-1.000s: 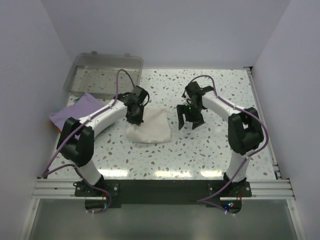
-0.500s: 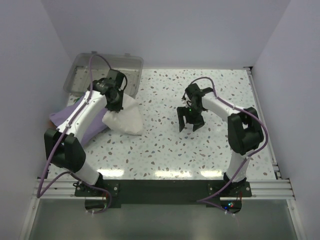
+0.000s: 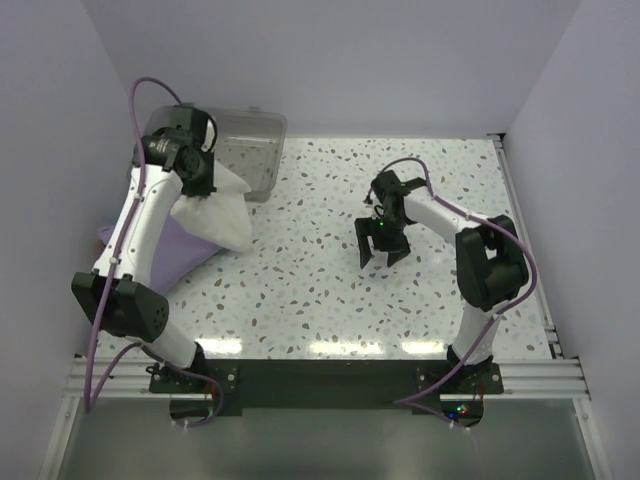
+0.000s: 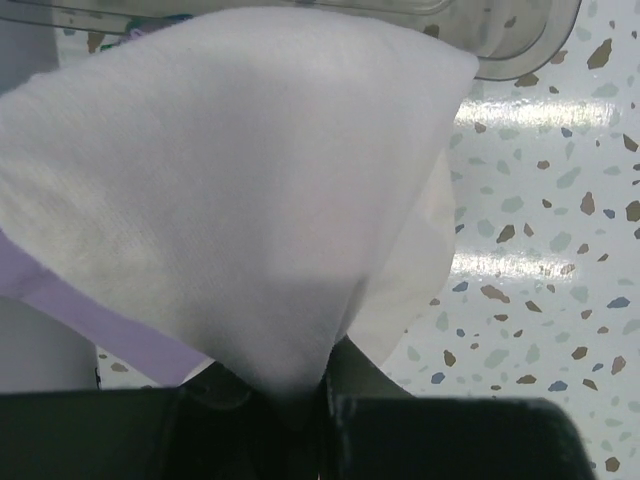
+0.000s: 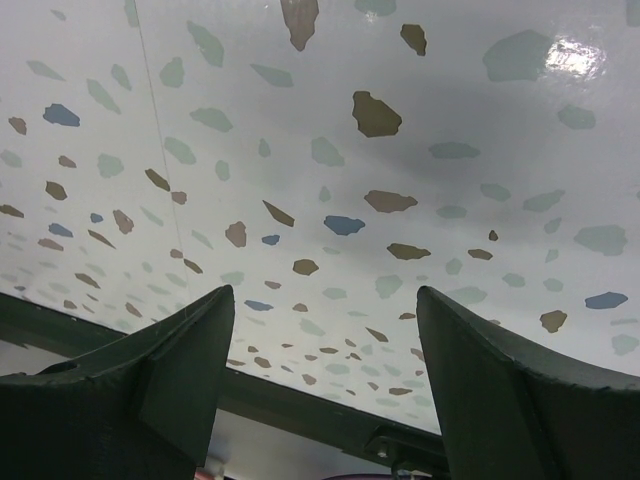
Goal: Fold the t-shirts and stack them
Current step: Neatly place the folded tshirt to the corner
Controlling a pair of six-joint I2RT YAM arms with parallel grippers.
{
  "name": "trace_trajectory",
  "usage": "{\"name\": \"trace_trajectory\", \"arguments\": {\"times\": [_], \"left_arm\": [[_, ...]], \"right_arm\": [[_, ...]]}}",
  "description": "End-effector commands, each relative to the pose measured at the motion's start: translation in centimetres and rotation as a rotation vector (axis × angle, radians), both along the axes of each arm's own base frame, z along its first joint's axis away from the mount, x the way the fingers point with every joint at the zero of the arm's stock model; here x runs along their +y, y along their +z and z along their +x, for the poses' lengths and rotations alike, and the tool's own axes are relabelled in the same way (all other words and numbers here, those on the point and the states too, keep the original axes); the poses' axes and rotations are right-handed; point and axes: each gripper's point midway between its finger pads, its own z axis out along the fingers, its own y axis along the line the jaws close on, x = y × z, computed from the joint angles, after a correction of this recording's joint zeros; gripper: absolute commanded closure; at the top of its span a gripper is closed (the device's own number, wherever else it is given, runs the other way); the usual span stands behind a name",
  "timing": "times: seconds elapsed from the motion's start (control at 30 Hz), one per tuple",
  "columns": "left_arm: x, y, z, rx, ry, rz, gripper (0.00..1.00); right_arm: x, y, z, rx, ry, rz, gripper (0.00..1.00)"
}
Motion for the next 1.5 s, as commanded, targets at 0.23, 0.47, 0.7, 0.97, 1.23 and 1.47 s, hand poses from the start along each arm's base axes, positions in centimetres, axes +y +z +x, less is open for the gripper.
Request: {"name": "trace_trajectory", "arguments": {"times": [0.23, 0.47, 0.7, 0.97, 1.23, 1.47], "left_arm": [[3.2, 4.0, -0.5, -0.097, 0.057, 0.013, 1.0], [5.8, 4.3, -1.3, -0.122, 0.119, 0.02, 1.0], [7.7, 3.8, -2.5, -0.124, 0.173, 0.034, 1.0], [11.2, -2.4, -5.3, -0.024, 0.24, 0.011, 1.0], [15.3, -4.8, -5.7, -0.02, 0.334, 0.008, 1.0], [19.3, -4.5, -7.5, 0.003, 0.523, 0.055, 0.28]], "right_arm": [[0.5, 1.4, -0.1, -0.024, 0.017, 0.048, 0.23], [0.4, 1.2, -0.4, -0.016, 0.022, 0.047, 0.23], [0.4, 1.1, -0.5, -0.014, 0.027, 0.049, 0.23], [0.7, 2.0, -0.2, -0.026, 0.031, 0.063, 0.23], [0.6, 2.6, -0.7, -0.033, 0.032, 0.072, 0.23], [0.7, 3.8, -0.9, -0.053, 0.028, 0.089, 0.23]]}}
